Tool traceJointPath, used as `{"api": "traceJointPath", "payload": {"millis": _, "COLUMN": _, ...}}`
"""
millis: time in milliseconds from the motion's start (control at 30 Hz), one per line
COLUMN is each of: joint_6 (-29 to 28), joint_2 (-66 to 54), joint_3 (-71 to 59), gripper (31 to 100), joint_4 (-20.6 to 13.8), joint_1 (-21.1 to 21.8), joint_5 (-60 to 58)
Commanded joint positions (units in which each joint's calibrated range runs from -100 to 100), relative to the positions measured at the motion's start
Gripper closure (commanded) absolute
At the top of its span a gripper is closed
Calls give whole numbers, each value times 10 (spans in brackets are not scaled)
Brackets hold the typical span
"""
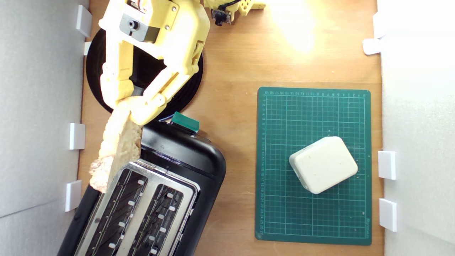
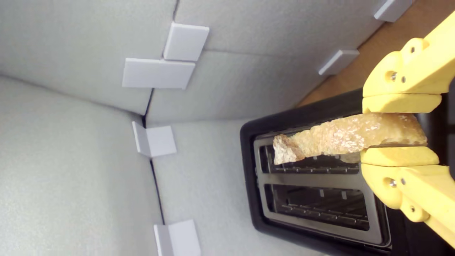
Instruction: Pick bread and place in toaster
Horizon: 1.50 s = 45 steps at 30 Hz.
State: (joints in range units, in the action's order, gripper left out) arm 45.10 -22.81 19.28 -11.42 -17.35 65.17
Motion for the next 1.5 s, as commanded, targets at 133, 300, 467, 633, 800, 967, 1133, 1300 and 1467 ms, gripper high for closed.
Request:
{"api": "traceJointPath", "payload": {"millis": 133, "joint_6": 11, "joint_2": 15, "joint_3": 39, "gripper": 748, "joint_4": -6, "joint_1": -2, "joint_5": -6}}
{"api": "traceJointPath", "payload": {"millis": 300, "joint_6": 25, "joint_2": 27, "joint_3": 51, "gripper": 748, "joint_4": 0, "joint_1": -2, "joint_5": -6}}
{"api": "traceJointPath", "payload": {"millis": 467, "joint_6": 24, "joint_2": 47, "joint_3": 81, "gripper": 748, "joint_4": 1, "joint_1": -2, "joint_5": -7}}
{"api": "traceJointPath", "payload": {"millis": 633, "joint_6": 26, "joint_2": 62, "joint_3": 98, "gripper": 748, "joint_4": -6, "joint_1": -1, "joint_5": -9}}
{"api": "traceJointPath", "payload": {"millis": 800, "joint_6": 24, "joint_2": 67, "joint_3": 98, "gripper": 748, "joint_4": -6, "joint_1": -1, "joint_5": -53}}
{"api": "traceJointPath", "payload": {"millis": 967, "joint_6": 27, "joint_2": 78, "joint_3": 98, "gripper": 748, "joint_4": -6, "joint_1": -1, "joint_5": -58}}
{"api": "traceJointPath", "payload": {"millis": 1133, "joint_6": 27, "joint_2": 90, "joint_3": 98, "gripper": 748, "joint_4": -7, "joint_1": -2, "joint_5": -58}}
{"api": "traceJointPath", "payload": {"millis": 1300, "joint_6": 27, "joint_2": 101, "joint_3": 98, "gripper": 748, "joint_4": -7, "joint_1": -4, "joint_5": -58}}
{"api": "traceJointPath", "payload": {"millis": 1467, "joint_6": 27, "joint_2": 112, "joint_3": 98, "gripper": 748, "joint_4": -7, "joint_1": -3, "joint_5": -58}}
